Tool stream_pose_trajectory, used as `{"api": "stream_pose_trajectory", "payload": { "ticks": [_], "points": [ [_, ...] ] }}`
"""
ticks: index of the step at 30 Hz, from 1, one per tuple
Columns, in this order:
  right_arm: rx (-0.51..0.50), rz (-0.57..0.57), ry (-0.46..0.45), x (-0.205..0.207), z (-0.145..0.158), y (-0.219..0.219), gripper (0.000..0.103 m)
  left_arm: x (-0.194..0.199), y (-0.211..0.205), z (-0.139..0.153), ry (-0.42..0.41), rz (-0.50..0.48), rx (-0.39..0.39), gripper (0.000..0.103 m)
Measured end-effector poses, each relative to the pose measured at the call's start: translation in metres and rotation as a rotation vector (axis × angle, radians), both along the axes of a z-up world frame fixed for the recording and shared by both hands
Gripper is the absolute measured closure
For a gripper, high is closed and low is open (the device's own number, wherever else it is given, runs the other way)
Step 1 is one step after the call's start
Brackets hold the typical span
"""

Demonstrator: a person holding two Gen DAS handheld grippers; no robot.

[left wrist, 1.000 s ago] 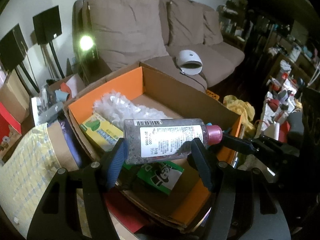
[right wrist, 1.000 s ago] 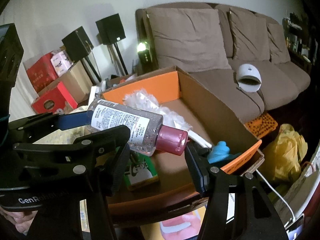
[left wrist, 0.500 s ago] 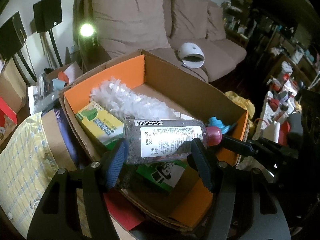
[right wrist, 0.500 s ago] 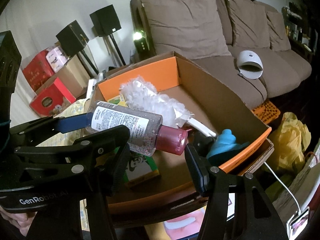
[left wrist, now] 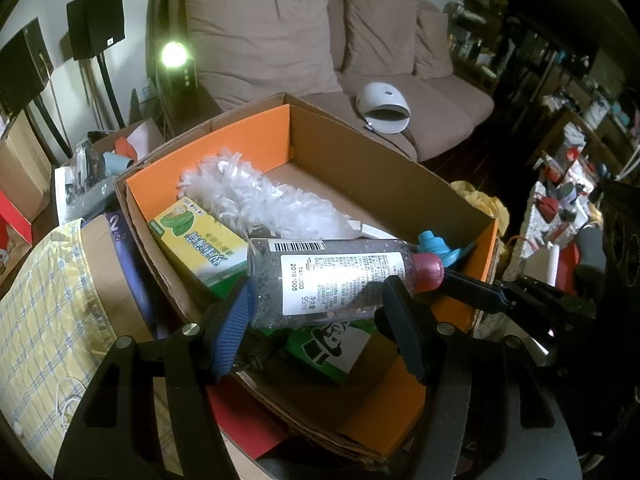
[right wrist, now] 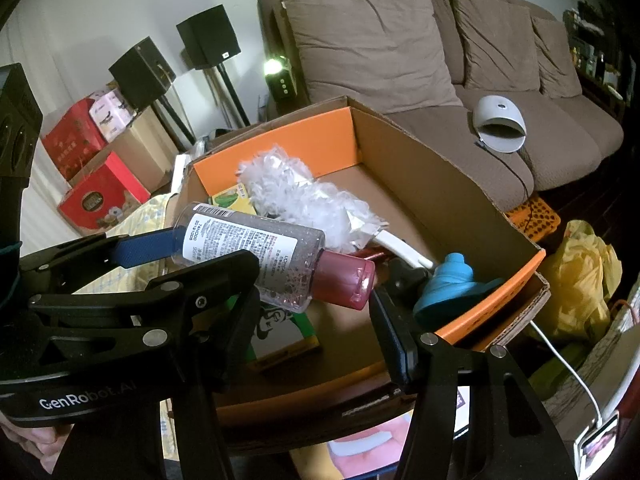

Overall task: Organize objects
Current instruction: 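Lower the clear bottle into the box and open the left gripper, then lift both open grippers out of the box and turn toward the table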

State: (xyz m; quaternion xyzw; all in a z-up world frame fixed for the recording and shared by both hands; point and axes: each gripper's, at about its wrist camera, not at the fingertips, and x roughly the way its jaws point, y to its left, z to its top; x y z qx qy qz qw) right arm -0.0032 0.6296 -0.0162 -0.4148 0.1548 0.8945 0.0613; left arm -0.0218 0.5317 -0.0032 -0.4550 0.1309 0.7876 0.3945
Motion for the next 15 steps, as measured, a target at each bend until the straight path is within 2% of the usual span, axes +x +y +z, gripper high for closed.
{"api": "stream_pose_trajectory", "payload": {
  "ticks": [9, 15],
  "points": [
    [-0.032, -0.004, 0.003, 0.001, 0.000, 0.002, 0.045, 0.001, -0.001, 0.001, -0.014, -0.001, 0.004, 0.040],
    [-0.065, -0.030, 0.025, 0.005, 0.003, 0.010, 0.044, -0.014, -0.016, 0.007, -0.111, 0.044, 0.095, 0.037]
  ]
}}
